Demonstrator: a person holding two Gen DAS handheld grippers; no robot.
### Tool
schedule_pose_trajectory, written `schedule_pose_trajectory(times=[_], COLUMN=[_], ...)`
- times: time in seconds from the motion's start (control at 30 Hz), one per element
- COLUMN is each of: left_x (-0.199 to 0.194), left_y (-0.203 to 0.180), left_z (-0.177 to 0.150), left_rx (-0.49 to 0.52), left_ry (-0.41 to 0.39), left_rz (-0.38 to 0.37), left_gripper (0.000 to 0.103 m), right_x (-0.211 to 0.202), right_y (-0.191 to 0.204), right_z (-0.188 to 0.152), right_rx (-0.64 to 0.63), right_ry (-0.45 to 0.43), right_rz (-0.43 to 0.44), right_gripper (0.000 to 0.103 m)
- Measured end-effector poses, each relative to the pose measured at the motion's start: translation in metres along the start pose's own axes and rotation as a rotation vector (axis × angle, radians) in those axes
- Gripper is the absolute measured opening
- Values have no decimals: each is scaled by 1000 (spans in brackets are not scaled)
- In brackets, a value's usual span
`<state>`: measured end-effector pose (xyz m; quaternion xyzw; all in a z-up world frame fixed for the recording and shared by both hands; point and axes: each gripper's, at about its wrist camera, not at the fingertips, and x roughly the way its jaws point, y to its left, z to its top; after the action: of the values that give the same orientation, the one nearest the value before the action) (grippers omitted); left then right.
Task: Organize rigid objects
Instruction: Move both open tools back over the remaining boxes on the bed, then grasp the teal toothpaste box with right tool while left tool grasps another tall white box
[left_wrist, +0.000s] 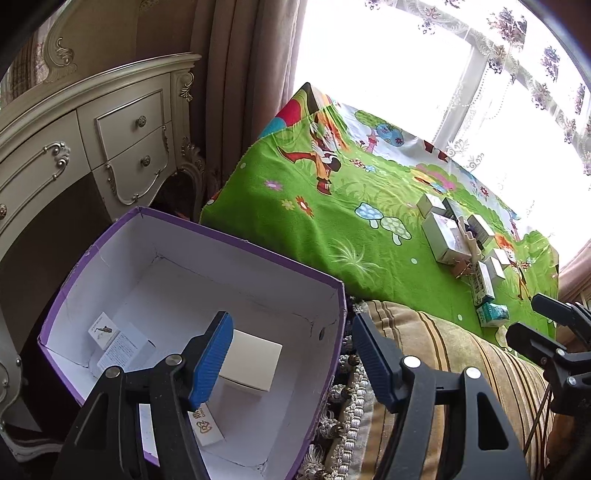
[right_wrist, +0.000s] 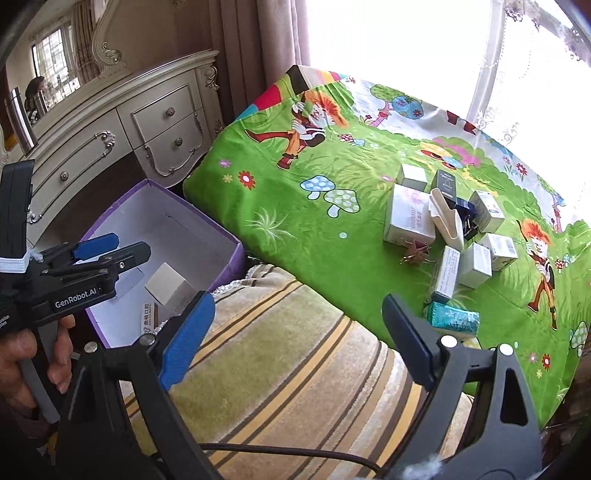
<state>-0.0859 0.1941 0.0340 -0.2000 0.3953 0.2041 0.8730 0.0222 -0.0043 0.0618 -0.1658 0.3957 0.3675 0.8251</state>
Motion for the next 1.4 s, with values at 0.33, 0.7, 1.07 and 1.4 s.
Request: schedule_pose_trajectory(times=[0.33,0.7,1.07,1.4], left_x=[17,39,70,91], left_y=[-37,-91,-137,-177], left_z=[10,23,33,38], left_rx=[43,117,146,180], left_ry=[28,74,152,210], left_rz=[-80,-205,-294,-325], left_gripper=[68,68,68,68], right_x=[3,34,68,91], right_y=[-97,-143,-159,-162], right_z=[-26,-39,-35,-28], right_rx=[244,330,315,266], right_ry=[55,152,233,284], right_rz=[-81,-127,-163,-181], right_gripper=[93,93,93,93])
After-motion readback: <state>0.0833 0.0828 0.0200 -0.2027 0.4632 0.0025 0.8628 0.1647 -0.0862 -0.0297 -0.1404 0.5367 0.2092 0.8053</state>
